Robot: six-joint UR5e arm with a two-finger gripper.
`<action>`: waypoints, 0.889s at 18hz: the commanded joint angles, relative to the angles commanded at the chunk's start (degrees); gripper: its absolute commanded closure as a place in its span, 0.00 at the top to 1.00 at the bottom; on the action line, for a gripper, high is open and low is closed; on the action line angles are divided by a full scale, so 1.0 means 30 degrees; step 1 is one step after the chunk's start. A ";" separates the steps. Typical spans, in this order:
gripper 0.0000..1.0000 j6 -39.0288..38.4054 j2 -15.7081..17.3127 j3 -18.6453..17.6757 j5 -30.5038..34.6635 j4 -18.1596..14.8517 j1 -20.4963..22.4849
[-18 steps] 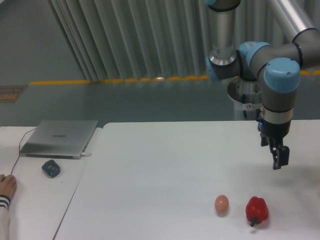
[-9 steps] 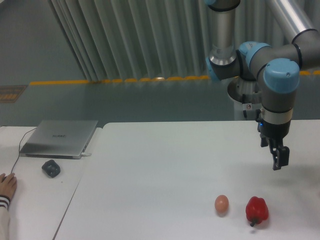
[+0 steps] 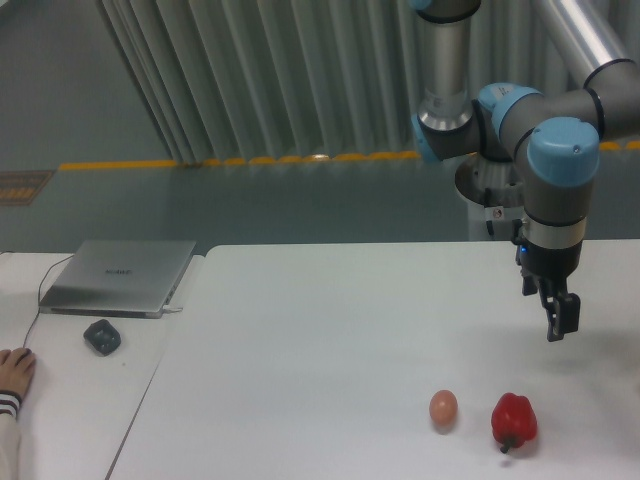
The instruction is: Place the green pepper on the table
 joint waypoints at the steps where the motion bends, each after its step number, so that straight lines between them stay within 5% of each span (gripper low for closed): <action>1: 1.00 0.0058 0.0000 0.0029 0.0353 -0.0029 0.0000; 8: 1.00 0.1899 -0.0087 0.0469 0.0736 0.0819 0.0586; 16: 1.00 0.5478 -0.0526 0.0908 0.5162 0.1494 0.1169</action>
